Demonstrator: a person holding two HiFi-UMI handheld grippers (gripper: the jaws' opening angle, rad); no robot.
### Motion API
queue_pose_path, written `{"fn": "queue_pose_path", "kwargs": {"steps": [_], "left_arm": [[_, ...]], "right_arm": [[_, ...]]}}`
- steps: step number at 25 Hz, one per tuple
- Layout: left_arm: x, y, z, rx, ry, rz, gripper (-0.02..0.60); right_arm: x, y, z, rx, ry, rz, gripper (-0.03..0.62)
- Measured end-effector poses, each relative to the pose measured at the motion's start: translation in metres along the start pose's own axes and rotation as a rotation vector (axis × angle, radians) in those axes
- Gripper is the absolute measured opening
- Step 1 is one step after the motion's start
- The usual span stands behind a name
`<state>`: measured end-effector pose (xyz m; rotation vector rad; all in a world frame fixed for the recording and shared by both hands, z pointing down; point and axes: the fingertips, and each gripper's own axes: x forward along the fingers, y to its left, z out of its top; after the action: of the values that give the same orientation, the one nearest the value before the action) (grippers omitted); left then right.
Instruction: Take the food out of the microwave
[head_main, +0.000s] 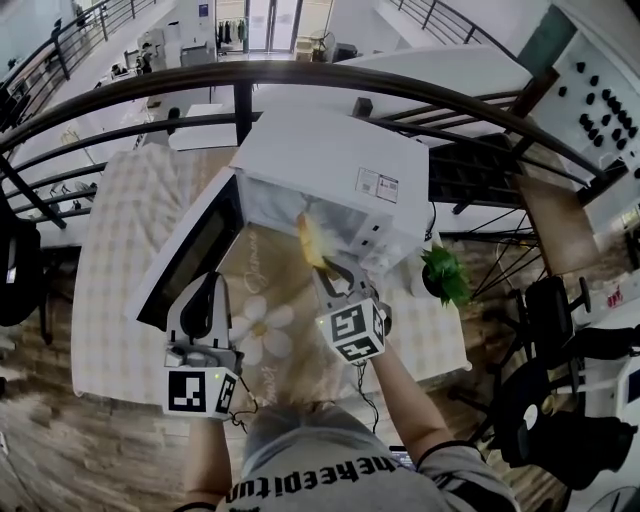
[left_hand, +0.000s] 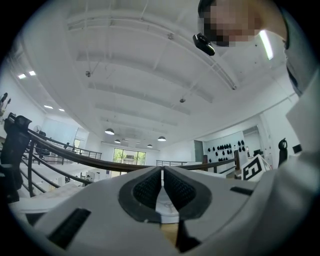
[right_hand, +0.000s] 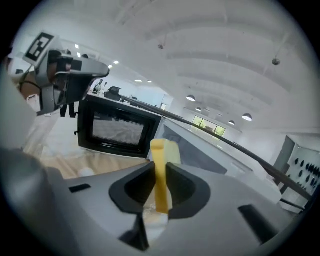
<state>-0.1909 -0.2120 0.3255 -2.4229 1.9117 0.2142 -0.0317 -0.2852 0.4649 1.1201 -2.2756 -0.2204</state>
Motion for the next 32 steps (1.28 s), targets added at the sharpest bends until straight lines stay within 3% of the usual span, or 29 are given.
{"fn": "queue_pose_path", "kwargs": {"steps": [12, 32], "left_arm": [[-0.022, -0.028, 0.019, 0.024, -0.024, 0.011, 0.015], [-0.039, -0.067, 0.042, 0.061, -0.057, 0.019, 0.015]], "right_arm": [[-0.056, -0.001, 0.021, 0.166, -0.138, 0.038, 0.077], [-0.128, -0.023, 0.046, 0.310, -0.329, 0.057, 0.078]]}}
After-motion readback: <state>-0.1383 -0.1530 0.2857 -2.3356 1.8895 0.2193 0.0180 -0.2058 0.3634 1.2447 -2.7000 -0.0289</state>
